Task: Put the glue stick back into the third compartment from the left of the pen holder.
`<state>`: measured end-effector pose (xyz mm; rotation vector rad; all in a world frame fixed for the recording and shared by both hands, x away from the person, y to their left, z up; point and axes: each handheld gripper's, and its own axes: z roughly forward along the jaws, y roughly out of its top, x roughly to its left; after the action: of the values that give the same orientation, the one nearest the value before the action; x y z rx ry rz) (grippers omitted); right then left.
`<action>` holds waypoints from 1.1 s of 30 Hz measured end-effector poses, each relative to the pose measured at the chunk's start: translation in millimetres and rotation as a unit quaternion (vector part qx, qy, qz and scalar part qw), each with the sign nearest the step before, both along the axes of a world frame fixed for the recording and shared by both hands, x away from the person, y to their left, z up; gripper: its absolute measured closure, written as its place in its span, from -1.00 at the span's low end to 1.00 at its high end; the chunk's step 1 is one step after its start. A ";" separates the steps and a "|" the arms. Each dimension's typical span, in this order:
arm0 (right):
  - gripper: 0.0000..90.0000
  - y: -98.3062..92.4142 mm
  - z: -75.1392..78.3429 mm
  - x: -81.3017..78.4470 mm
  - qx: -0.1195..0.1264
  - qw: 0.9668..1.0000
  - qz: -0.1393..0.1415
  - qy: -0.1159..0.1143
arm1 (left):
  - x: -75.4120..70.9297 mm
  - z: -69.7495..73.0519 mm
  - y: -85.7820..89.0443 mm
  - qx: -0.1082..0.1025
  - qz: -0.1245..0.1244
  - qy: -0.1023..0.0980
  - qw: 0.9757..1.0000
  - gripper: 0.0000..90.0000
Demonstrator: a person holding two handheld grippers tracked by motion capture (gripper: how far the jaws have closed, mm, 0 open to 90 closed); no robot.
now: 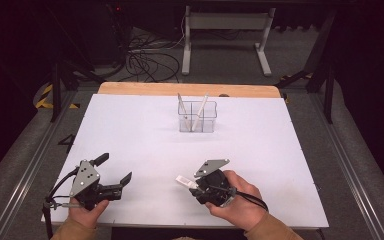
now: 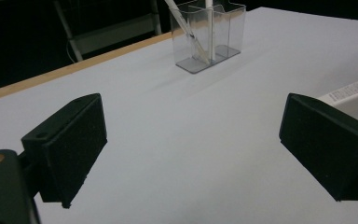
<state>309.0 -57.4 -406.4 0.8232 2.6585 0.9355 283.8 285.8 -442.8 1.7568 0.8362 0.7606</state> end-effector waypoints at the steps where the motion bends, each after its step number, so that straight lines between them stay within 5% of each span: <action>1: 0.46 -0.7 1.8 0.4 0.001 1.000 0.001 0.001 | 0.0 0.0 0.0 0.000 0.000 0.000 1.000 -0.82; 33: 0.46 -12.4 40.4 15.8 0.018 0.999 -0.014 -0.026 | -0.4 0.2 1.4 0.000 0.003 -0.001 1.000 -0.82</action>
<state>324.8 -69.8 -366.0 0.8302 2.5875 0.9874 283.5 287.2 -442.7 1.7539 0.8392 0.7666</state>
